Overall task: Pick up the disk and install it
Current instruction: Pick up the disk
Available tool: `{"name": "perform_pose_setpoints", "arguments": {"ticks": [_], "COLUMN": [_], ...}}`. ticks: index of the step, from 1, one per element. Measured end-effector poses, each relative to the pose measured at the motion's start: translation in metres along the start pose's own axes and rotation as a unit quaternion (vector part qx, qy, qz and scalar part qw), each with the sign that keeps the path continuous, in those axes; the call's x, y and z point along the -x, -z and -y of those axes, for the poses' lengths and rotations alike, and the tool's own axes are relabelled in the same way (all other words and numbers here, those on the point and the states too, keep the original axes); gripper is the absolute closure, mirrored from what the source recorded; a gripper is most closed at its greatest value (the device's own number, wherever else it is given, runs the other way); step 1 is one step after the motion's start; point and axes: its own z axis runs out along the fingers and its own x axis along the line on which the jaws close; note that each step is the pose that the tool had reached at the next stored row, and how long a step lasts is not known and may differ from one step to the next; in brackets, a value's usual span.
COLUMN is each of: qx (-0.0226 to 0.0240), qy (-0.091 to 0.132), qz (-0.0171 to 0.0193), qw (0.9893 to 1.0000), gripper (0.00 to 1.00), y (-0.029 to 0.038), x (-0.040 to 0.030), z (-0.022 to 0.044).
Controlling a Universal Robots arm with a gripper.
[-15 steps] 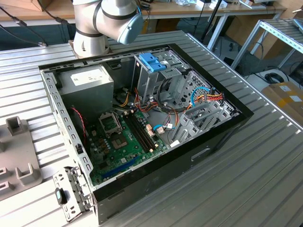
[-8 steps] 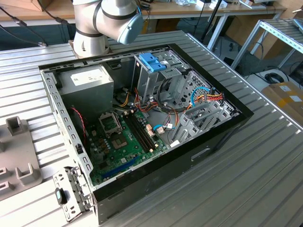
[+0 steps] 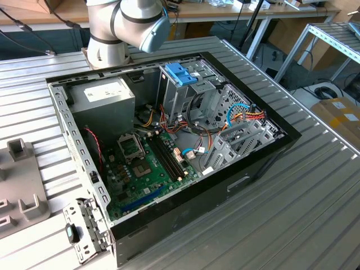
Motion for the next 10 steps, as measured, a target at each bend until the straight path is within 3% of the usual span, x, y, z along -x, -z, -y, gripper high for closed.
{"name": "perform_pose_setpoints", "arguments": {"ticks": [10], "qx": [-0.0008], "qy": [-0.029], "qz": [0.0013], "qw": [0.9996], "gripper": [0.52], "y": [-0.0036], "x": [0.0054], "z": [0.0009]}}
